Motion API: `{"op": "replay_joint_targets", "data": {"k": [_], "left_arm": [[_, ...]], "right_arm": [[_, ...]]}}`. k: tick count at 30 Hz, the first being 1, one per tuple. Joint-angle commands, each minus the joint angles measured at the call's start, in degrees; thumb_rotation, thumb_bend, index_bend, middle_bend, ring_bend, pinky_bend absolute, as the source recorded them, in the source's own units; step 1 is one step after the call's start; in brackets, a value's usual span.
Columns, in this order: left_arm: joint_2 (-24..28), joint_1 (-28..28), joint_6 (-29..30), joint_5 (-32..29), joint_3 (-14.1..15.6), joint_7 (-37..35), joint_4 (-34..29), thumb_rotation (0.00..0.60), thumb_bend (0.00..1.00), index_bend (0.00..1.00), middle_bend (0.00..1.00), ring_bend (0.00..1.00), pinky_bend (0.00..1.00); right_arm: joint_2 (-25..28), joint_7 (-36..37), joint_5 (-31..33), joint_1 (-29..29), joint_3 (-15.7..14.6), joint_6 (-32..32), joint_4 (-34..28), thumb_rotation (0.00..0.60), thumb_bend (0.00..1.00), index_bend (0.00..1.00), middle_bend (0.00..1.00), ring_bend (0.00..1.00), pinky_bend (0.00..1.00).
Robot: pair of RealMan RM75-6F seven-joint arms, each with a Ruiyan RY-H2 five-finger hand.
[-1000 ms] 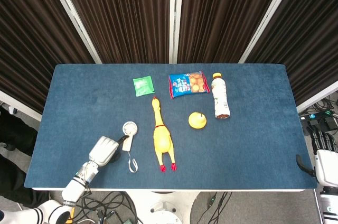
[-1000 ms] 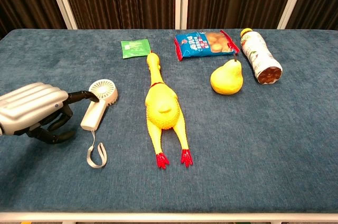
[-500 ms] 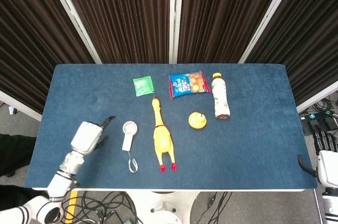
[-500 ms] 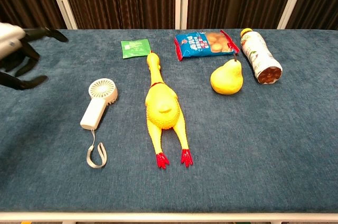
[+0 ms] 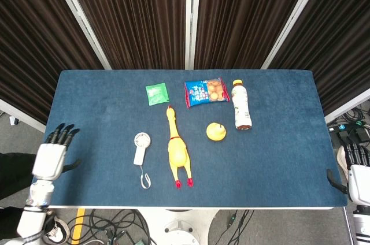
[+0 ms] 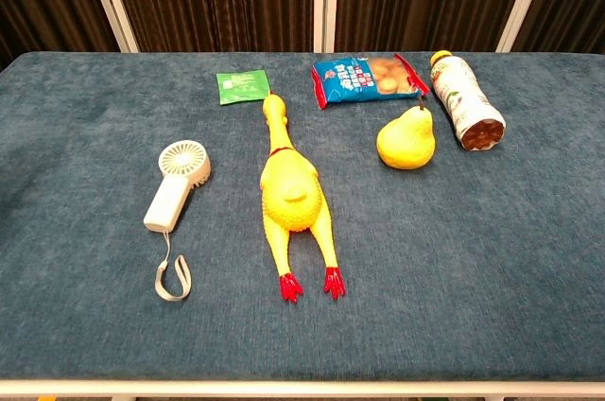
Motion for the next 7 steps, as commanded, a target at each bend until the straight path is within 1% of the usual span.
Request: {"op": "replay_joint_targets", "data": {"k": [1, 7], "left_arm": [[1.72, 2.61, 2.17, -0.57, 0.54, -2.37, -0.30, 0.600, 0.11, 0.18, 0.11, 0.05, 0.23], [4.20, 6.08, 3.19, -1.79, 1.69, -3.64, -0.97, 0.600, 0.09, 0.18, 0.11, 0.05, 0.23]], "right_arm": [[-0.35, -0.06, -0.15, 0.07, 0.08, 0.03, 0.12, 0.600, 0.28, 0.00, 0.00, 0.00, 0.00], [-1.22, -1.11, -0.44, 0.71, -0.51, -1.44, 0.59, 0.600, 0.28, 0.00, 0.00, 0.00, 0.00]]}}
